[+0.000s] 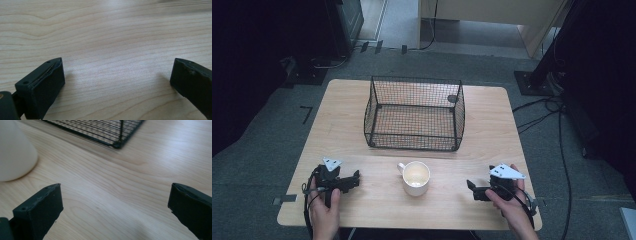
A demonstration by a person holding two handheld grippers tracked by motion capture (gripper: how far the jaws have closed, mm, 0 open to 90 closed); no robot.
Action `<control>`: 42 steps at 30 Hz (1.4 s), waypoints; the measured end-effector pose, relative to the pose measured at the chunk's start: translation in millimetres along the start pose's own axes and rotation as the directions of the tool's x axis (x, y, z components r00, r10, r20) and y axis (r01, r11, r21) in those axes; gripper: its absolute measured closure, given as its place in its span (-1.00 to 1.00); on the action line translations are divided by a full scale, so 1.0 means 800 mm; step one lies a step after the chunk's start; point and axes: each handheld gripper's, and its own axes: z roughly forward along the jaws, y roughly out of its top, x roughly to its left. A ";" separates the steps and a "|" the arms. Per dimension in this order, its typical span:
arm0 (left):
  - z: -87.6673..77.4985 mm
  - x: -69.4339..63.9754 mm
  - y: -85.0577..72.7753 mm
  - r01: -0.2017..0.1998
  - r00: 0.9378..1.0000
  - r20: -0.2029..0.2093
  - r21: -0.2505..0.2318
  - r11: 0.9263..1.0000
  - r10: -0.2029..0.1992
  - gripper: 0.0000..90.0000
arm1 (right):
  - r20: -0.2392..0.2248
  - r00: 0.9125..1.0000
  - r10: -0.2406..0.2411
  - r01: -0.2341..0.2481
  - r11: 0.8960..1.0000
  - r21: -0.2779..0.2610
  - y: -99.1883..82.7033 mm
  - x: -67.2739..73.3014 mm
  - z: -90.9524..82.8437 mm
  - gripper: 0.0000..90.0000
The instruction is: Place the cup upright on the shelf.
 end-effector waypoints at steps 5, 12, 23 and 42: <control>0.000 0.000 0.000 0.000 1.000 0.000 0.000 1.000 0.000 -1.00 | -0.061 0.997 -0.038 0.037 0.999 -0.005 0.015 0.028 0.011 -1.00; 0.000 0.000 0.000 0.000 1.000 0.000 0.000 1.000 0.000 -1.00 | -0.110 0.991 -0.071 0.069 0.997 -0.017 0.028 0.058 0.023 -1.00; 0.000 0.000 0.000 0.000 1.000 0.000 0.000 1.000 0.000 -1.00 | -0.180 0.979 -0.094 0.089 0.995 -0.037 0.041 0.096 0.038 -1.00; 0.000 0.000 0.000 0.000 1.000 0.000 0.000 1.000 0.000 -1.00 | -0.266 0.955 -0.131 0.125 0.991 -0.041 0.052 0.136 0.054 -1.00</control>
